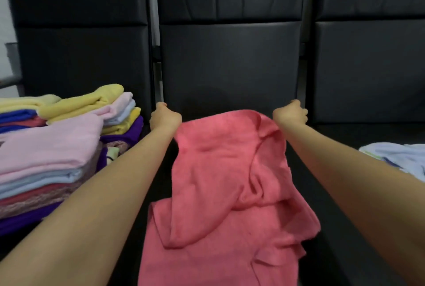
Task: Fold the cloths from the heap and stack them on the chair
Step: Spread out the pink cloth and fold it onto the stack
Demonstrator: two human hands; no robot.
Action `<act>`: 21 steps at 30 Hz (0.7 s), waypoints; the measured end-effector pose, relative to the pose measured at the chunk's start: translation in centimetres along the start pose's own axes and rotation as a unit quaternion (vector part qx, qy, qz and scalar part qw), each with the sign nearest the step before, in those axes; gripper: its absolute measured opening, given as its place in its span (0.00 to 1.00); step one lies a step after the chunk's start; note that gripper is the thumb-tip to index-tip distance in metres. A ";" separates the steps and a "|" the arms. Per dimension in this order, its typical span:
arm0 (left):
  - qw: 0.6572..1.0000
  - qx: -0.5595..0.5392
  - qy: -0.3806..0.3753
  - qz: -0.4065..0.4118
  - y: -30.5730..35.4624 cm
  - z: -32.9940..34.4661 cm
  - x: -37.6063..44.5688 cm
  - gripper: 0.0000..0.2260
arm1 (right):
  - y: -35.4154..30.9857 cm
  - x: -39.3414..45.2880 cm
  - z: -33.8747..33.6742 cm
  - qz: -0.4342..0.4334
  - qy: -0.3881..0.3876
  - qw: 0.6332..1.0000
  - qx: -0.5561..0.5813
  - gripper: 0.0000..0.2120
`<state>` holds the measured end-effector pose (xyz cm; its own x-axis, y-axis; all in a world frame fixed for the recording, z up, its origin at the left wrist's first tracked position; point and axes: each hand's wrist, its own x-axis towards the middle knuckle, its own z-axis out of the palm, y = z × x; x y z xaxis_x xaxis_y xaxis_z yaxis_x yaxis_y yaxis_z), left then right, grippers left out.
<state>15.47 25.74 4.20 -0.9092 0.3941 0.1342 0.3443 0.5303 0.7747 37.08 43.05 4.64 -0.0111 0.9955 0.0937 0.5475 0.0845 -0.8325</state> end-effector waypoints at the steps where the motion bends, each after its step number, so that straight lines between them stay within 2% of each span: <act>1: 1.000 0.011 -0.003 -0.009 -0.1 0.5 -0.8 0.24 | 0.3 -0.8 0.0 -0.008 0.005 1.000 -0.020 0.27; 3: 1.000 0.011 -0.018 0.001 -0.5 1.4 -3.3 0.24 | 1.3 -2.9 -0.5 -0.048 -0.011 0.998 -0.040 0.29; 5: 0.998 0.000 -0.049 0.037 -1.2 2.0 -6.0 0.22 | 2.3 -4.6 -1.5 -0.100 -0.039 0.993 -0.039 0.26; 8: 0.990 -0.037 -0.097 0.094 -2.6 1.6 -10.7 0.16 | 3.5 -8.2 -3.7 -0.205 -0.146 0.968 -0.002 0.10; 9: 0.987 -0.047 -0.106 0.113 -2.9 1.2 -12.2 0.14 | 3.9 -10.0 -4.6 -0.232 -0.206 0.951 0.010 0.06; 11: 0.979 -0.053 -0.130 0.150 -3.5 0.3 -14.8 0.11 | 5.2 -13.7 -6.6 -0.265 -0.317 0.910 0.010 0.11; 12: 0.974 -0.054 -0.146 0.165 -3.6 -0.2 -15.9 0.09 | 5.9 -15.4 -7.6 -0.266 -0.374 0.889 0.000 0.09; 14: 0.964 -0.063 -0.182 0.186 -3.6 -1.3 -17.6 0.06 | 7.2 -18.4 -9.3 -0.265 -0.490 0.826 -0.090 0.04; 15: 0.959 -0.066 -0.194 0.198 -3.5 -1.8 -18.3 0.05 | 7.7 -19.3 -10.0 -0.277 -0.520 0.793 -0.158 0.11; 16: 0.954 -0.061 -0.203 0.213 -3.6 -2.3 -19.2 0.05 | 8.3 -19.6 -10.2 -0.306 -0.516 0.772 -0.212 0.16; 18: 0.944 -0.028 -0.223 0.242 -3.9 -2.9 -20.8 0.05 | 8.9 -20.1 -10.1 -0.392 -0.462 0.749 -0.268 0.18; 19: 0.940 -0.016 -0.238 0.244 -4.1 -3.1 -21.4 0.07 | 9.1 -20.1 -10.0 -0.422 -0.442 0.744 -0.269 0.15; 21: 0.935 -0.014 -0.275 0.223 -4.4 -3.6 -22.4 0.12 | 9.4 -20.0 -9.8 -0.429 -0.427 0.755 -0.251 0.04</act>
<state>33.51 11.86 -0.04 -0.4164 0.9018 0.1161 0.6479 0.2047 0.7337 50.65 23.49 0.34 -0.9608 0.2644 -0.0837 0.2771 0.9009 -0.3342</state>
